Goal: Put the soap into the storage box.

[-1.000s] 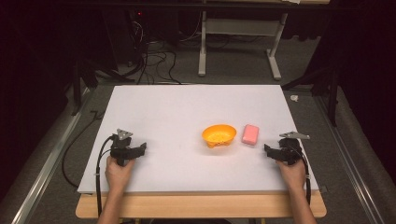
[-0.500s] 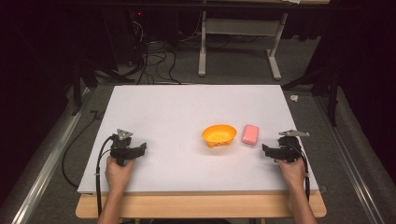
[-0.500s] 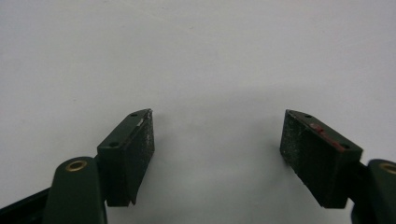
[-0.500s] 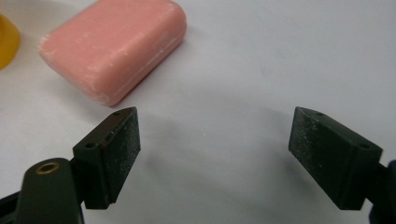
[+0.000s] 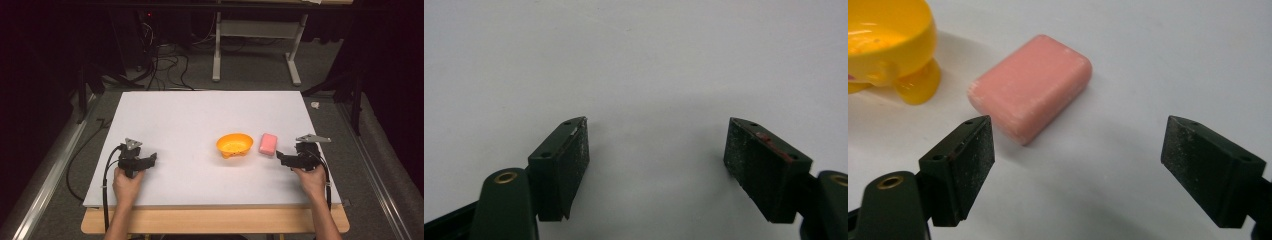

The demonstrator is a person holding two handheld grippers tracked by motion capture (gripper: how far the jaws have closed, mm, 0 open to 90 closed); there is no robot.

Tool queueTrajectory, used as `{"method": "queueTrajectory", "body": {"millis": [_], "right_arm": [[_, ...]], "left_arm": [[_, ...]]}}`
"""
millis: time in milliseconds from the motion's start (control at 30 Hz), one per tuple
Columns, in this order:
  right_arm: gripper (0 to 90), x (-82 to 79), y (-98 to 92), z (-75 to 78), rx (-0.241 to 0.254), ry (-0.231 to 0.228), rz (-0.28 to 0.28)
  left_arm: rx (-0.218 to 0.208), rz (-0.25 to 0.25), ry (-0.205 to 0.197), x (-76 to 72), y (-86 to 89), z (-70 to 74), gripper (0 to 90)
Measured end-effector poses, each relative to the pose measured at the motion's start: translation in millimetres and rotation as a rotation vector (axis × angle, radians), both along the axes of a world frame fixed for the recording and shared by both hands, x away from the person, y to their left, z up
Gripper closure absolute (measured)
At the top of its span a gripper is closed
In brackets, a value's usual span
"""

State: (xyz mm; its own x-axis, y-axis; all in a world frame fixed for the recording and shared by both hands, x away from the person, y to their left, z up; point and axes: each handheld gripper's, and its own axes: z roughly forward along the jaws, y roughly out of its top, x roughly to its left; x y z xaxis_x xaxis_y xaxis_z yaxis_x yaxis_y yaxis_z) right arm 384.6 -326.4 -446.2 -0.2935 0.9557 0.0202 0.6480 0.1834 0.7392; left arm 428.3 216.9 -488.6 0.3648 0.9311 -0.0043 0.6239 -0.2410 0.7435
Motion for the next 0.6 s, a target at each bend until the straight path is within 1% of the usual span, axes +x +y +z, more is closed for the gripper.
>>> {"method": "queueTrajectory", "body": {"millis": [167, 267, 367, 533, 600], "right_arm": [[13.5, 3.0, 6.1, 7.3, -0.014, -0.019, 0.032], [13.3, 4.6, 9.4, 9.0, -0.018, -0.034, 0.050], [12.9, 9.0, 13.7, 8.2, -0.028, -0.018, 0.062], [12.2, 17.6, 21.3, 7.6, -0.056, -0.007, 0.081], [12.2, 20.3, 24.4, 7.6, -0.066, -0.017, 0.091]], "left_arm": [[0.000, 0.000, 0.000, 0.0, 0.0, 0.0, 26.5], [0.000, 0.000, 0.000, 0.0, 0.0, 0.0, 26.5], [0.000, 0.000, 0.000, 0.0, 0.0, 0.0, 26.5], [0.000, 0.000, 0.000, 0.0, 0.0, 0.0, 26.5], [0.000, 0.000, 0.000, 0.0, 0.0, 0.0, 26.5]]}}
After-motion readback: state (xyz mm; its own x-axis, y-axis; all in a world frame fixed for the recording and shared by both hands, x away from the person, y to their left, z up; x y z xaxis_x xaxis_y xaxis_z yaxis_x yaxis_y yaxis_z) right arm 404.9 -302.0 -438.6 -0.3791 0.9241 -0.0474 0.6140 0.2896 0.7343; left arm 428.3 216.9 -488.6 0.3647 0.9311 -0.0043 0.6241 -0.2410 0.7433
